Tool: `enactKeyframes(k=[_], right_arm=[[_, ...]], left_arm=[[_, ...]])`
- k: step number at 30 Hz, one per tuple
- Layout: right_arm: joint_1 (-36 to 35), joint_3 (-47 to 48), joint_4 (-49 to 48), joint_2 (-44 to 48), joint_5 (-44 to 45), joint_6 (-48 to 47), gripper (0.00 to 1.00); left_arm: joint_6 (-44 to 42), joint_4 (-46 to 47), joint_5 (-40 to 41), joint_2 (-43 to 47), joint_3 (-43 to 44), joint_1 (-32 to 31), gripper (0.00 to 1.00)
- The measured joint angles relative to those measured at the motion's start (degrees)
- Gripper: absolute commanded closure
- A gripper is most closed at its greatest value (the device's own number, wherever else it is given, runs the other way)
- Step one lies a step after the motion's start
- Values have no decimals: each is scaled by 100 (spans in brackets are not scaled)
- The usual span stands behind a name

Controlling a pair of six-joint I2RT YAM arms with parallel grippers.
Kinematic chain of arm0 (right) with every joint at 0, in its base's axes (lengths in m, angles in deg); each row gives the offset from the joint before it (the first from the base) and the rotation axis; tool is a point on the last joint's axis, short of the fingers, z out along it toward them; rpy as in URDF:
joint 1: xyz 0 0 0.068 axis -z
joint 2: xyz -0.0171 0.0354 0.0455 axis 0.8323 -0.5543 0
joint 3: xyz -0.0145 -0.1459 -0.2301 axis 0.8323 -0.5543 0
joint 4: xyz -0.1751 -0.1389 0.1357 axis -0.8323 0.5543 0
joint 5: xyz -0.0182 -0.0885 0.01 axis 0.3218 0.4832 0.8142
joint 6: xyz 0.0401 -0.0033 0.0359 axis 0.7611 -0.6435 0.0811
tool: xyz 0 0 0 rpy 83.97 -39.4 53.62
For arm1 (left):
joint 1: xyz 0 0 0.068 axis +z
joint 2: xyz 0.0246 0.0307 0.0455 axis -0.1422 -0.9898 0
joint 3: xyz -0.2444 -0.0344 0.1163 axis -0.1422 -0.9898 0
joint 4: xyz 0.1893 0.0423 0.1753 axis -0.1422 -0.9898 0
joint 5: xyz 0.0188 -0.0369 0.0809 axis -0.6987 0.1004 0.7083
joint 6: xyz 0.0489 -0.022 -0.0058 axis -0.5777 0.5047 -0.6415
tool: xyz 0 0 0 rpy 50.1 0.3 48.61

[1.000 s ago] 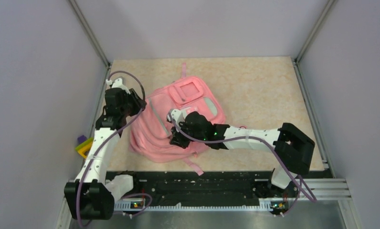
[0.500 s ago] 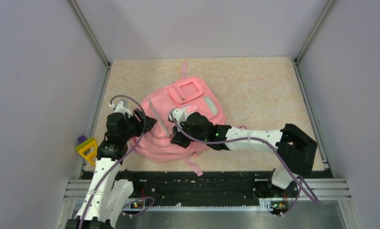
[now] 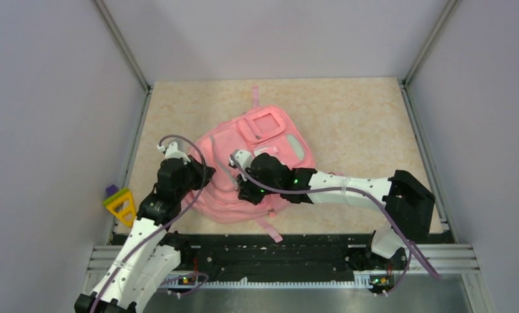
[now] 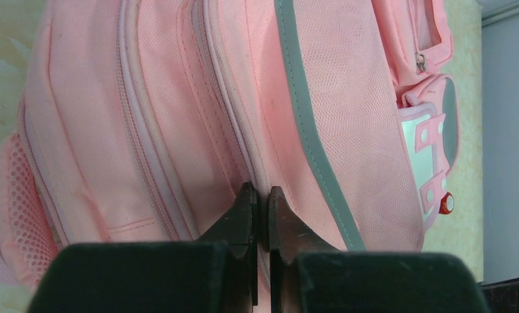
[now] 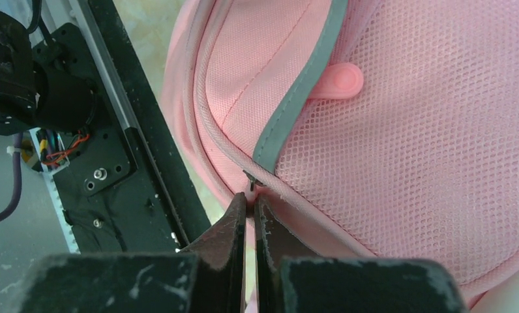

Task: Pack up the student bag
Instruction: Unzip the student bag at the center of the board.

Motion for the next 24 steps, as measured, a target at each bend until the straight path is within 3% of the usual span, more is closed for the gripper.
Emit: enactKeyframes(k=[7,21,22,24], right_arm=[[-350,533,699,-131,487,-9,100],[-566,1215,560,-837,457,57,100],[-566,1239,555,-863,457,52,99],[-566,1255,560,-885,457,37,87]], left_arm=[[140,22,494,2,0,-343,100],[551,238,962,345,-289,-568,100],[586,295,990,378,-341,-575,100],[627,363,1023,420,-411,-581,100]])
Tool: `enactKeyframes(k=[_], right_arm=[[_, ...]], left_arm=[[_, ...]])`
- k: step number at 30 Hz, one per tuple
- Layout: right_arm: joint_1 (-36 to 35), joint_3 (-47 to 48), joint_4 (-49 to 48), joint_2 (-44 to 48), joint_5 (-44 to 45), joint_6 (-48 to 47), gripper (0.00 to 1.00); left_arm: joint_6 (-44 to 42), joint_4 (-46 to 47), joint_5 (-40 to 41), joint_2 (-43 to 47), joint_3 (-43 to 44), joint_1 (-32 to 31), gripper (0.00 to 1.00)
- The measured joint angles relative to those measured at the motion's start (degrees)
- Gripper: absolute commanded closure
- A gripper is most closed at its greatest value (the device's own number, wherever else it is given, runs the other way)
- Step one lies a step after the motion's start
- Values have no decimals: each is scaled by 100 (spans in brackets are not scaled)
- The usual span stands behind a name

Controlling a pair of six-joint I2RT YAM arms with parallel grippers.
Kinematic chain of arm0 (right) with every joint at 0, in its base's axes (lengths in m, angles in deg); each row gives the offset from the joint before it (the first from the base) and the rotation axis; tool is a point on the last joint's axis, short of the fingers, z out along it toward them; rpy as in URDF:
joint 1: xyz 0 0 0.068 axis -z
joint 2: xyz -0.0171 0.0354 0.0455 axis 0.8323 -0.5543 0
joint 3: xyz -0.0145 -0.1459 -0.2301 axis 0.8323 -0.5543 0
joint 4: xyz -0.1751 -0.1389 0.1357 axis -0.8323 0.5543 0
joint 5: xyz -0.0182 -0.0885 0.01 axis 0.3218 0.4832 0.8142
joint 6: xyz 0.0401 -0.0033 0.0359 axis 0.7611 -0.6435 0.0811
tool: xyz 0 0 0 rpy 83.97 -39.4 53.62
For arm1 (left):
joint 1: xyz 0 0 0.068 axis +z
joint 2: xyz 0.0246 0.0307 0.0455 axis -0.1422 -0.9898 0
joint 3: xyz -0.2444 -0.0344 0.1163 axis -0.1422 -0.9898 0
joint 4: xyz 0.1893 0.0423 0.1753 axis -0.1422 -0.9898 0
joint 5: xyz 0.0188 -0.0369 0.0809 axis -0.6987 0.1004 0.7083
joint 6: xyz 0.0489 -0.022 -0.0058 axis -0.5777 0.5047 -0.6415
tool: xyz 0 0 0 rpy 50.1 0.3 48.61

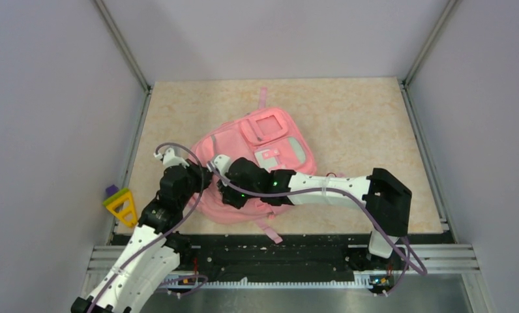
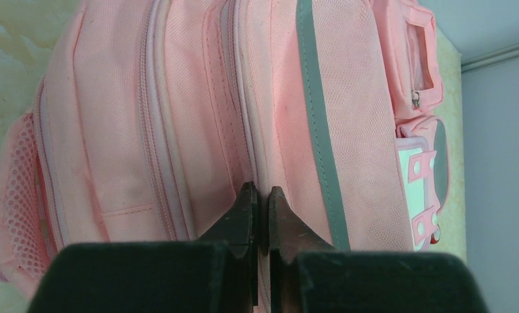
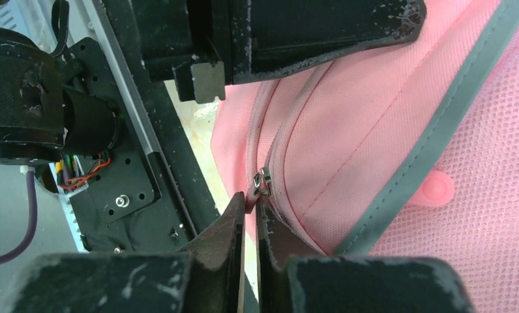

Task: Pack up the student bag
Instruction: Unzip the student bag at the center of the board.

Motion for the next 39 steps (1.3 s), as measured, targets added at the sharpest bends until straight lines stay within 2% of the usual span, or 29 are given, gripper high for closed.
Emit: enactKeyframes(k=[1,2,4,6,10,15,20,26,33,37,39], right_arm=[[0,0,2,0,-2,-4,80],[-2,0,-4,0,-20,-11,72],[-57,0,-131,4,-107,-66,60],[-142,-22,-188,79,-70,-105,50],[-153,-531,-232,828,61,-216,42],[385,-1145,-90,1998,232,-195,36],[1226,-1814,-46,2669,367,-48,35],[1812,-2326,57,2793,369,109,33],[2341,-2682,-122,3080,223,452,33],[2505,-2944,-341,3171,133,719,32],[2531,-3060,-433,3174,76,833,33]], left_arm=[[7,7,13,31,-11,-2,97],[-11,11,11,55,-11,-9,89],[-101,-11,13,98,9,-39,62],[-254,-168,2,151,114,-57,42],[-573,-518,-166,361,452,-129,27],[-975,-713,-756,726,514,-144,25],[-1220,-868,-1517,960,363,-153,26],[-1300,-1274,-1954,1390,310,-173,26],[-1250,-1744,-2223,1451,313,-238,29],[-1156,-2044,-2184,1274,365,-304,34],[-1104,-2186,-2072,1143,407,-348,42]])
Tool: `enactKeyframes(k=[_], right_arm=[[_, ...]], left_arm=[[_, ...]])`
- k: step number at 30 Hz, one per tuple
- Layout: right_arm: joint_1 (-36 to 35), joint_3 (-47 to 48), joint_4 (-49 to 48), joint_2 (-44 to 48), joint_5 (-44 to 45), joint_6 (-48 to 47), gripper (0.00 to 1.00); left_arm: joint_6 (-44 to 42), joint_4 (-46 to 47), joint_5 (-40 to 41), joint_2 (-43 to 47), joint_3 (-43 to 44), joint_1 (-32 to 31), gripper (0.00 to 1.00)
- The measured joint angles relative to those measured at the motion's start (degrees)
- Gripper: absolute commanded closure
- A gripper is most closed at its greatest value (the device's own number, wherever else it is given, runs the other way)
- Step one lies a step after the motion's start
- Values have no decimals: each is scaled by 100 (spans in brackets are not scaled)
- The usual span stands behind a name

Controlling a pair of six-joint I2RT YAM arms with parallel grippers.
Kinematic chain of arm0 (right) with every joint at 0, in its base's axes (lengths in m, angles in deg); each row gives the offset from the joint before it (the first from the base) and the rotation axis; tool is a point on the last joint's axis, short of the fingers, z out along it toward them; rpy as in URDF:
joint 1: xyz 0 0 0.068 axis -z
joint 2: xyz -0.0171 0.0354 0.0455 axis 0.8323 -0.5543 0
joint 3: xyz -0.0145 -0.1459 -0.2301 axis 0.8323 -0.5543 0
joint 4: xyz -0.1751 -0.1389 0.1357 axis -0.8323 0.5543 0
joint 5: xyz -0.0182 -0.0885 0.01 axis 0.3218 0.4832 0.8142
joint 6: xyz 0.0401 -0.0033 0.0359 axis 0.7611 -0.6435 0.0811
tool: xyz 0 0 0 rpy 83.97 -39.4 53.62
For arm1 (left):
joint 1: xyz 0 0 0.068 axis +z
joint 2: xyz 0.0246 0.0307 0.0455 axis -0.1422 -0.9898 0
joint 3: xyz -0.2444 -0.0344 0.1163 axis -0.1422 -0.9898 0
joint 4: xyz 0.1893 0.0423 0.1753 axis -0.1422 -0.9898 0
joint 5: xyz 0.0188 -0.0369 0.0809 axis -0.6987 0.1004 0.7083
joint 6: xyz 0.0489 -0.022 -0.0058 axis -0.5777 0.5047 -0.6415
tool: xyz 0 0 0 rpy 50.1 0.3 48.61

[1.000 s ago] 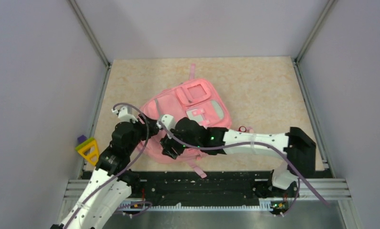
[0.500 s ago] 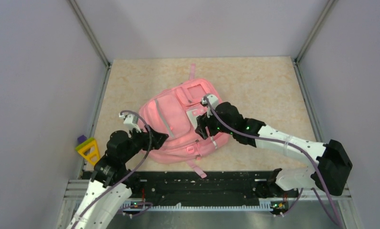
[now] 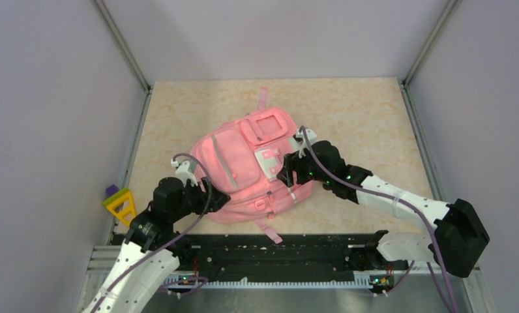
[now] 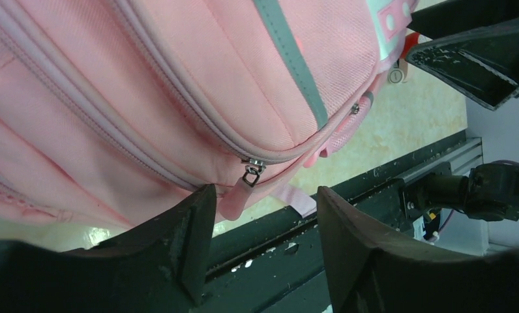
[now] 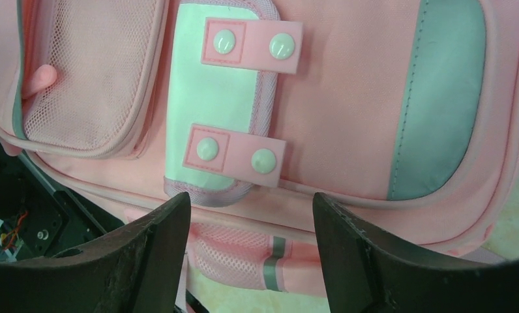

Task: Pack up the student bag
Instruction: Unzip the student bag at the center of the board.

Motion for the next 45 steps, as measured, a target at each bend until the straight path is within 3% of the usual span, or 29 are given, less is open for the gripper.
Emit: enactKeyframes(k=[8,15,23,35,45], right_arm=[[11,-179,-201,0,-122,262,33],[11,-636,-844,39,-208,820,15],[-2,-1394,-1657,564,-131,1596,9],[-90,-1759,-879,1978,612,1886,6],[-695,-2334,-422,1893,785,2409,1]], left_arm=[[107,-118,264,-356,39,-31,57],[68,-109,369,-745,59,-39,65],[-85,-46,428,-1045,181,-120,100],[-354,-72,409,-1172,420,-142,100],[-501,-138,365,-1370,553,-142,100]])
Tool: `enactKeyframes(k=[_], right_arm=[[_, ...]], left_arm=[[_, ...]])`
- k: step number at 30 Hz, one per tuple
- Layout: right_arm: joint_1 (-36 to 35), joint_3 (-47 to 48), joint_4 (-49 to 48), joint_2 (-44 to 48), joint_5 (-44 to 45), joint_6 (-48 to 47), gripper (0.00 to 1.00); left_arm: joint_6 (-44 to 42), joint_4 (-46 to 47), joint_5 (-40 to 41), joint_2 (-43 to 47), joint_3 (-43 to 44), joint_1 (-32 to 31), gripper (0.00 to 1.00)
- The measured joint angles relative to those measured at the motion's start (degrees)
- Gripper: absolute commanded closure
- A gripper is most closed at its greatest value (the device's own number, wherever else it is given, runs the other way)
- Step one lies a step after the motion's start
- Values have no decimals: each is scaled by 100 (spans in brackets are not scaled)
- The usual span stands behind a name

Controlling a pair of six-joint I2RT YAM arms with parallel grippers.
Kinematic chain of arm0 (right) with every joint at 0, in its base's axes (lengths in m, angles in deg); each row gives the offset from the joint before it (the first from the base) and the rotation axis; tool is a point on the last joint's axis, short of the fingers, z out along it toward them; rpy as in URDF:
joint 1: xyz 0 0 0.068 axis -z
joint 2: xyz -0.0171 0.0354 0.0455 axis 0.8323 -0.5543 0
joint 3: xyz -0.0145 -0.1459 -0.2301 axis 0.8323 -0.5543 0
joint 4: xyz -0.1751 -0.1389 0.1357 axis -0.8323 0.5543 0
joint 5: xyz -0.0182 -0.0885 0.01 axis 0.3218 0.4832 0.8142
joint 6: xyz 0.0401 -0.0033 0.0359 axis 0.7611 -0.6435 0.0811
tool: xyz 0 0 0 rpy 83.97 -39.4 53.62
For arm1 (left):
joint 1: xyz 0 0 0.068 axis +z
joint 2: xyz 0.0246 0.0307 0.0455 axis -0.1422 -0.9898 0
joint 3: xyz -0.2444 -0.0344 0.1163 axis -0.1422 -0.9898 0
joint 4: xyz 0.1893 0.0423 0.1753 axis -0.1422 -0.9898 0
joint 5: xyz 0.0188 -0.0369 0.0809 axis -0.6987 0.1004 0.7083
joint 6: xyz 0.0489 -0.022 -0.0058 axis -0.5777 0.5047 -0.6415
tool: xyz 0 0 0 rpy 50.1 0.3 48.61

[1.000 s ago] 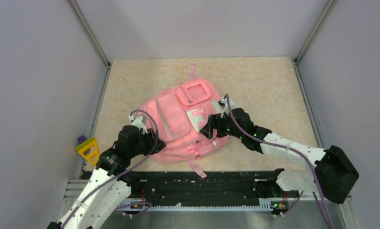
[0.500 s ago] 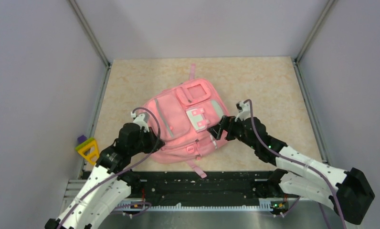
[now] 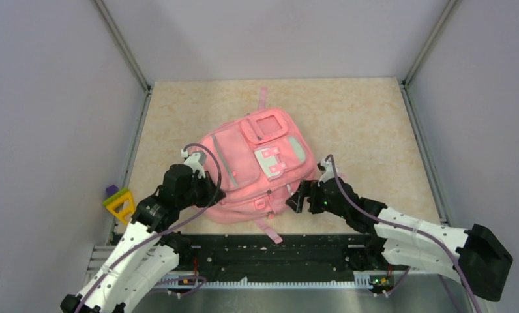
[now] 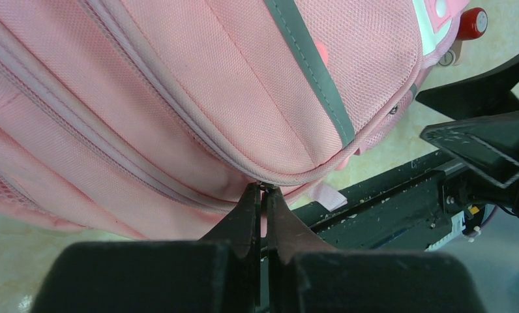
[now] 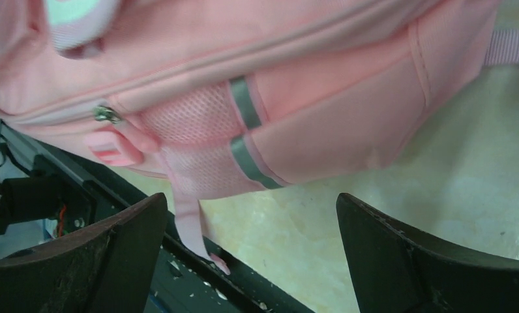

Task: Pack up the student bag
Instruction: Unzip the student bag at the center of the board.

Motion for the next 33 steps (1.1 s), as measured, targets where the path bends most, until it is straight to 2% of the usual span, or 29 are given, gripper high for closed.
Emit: enactKeyframes(k=[7,9,12,13,14,16,21,27,33], right_arm=[[-20,-197,-474,-885,144,118,2],[-20,-190,-730,-1084,227,83,8],[57,-129,-1071,-1405,293,-94,37],[116,-98,-1117,-1502,280,-162,60],[232,-63,-1193,-1628,247,-223,76],[479,0,-1368,-1840,118,-400,100],[1276,625,-1578,-2459,-247,-815,100],[2334,1580,-1602,-3510,-1292,-1340,100],[2892,2273,-1567,-4229,-2157,-1829,100]], left_arm=[[-24,-2,-4,7,11,0,100],[-44,0,-7,7,11,0,100],[-83,0,-24,4,11,0,100],[-96,0,-26,4,11,0,100],[-105,9,-31,2,11,0,100],[-122,59,-72,-11,11,-7,100],[-190,254,20,-74,28,-9,100],[-380,680,452,-254,44,-11,100],[-505,898,1453,-610,120,-26,100]])
